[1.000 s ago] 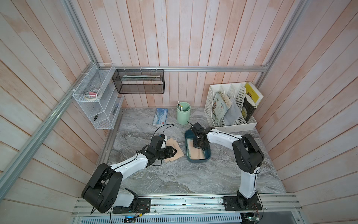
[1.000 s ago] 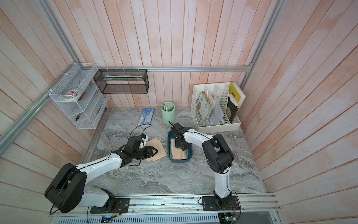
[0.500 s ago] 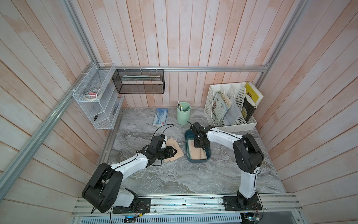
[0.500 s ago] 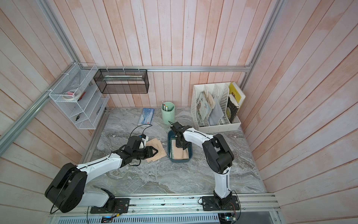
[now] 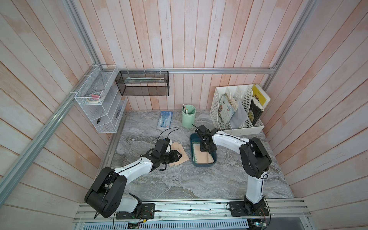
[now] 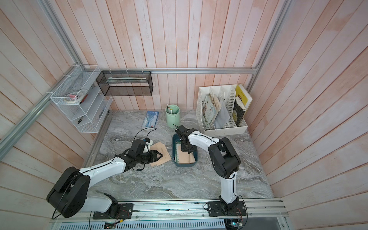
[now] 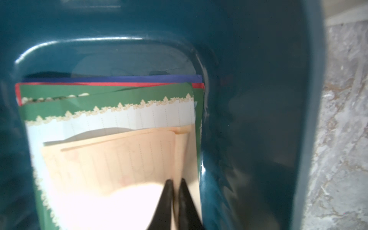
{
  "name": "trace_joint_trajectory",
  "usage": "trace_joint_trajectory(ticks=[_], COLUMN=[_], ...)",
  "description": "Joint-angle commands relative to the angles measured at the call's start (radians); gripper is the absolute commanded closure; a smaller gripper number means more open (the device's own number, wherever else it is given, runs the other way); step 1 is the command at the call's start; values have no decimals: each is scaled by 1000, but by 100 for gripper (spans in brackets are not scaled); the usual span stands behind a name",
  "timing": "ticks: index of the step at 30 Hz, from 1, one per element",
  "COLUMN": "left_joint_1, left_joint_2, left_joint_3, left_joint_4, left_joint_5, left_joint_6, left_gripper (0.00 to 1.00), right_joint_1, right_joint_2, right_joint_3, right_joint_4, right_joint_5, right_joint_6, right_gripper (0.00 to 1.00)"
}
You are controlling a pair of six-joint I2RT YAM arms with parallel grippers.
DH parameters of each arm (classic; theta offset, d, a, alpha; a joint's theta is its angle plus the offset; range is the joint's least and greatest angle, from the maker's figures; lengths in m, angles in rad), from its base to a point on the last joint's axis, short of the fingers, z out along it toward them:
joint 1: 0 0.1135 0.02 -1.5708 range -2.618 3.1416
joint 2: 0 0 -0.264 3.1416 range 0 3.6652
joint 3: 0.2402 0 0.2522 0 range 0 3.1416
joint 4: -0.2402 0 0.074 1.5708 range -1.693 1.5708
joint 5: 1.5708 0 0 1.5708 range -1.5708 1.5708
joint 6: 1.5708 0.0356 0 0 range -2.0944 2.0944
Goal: Take out the stationery paper from the storage box
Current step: Pick up the stationery paper from the storage box.
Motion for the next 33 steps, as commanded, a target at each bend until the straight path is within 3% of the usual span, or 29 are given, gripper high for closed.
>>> trace_joint_trajectory(ticks=[1, 20, 26, 33], left_joint_1=[3, 3, 13, 13], left_joint_2=[6, -22, -58, -143], left_joint_3=[19, 62, 27, -42], left_joint_4=[0, 12, 205, 411], left_joint_5=[14, 18, 151, 193], left_joint_6=[-2, 3, -4, 32], left_gripper=[46, 46, 45, 45], right_joint_1=[8, -1, -6, -9], right_joint_2=[-28, -264, -355, -481], right_joint_3=[19, 20, 6, -50], right_joint_4=[-24, 53, 139, 269], right_joint_5=[13, -83, -203, -393], right_joint_6=[0, -62, -94, -122], right_gripper=[100, 100, 100, 100])
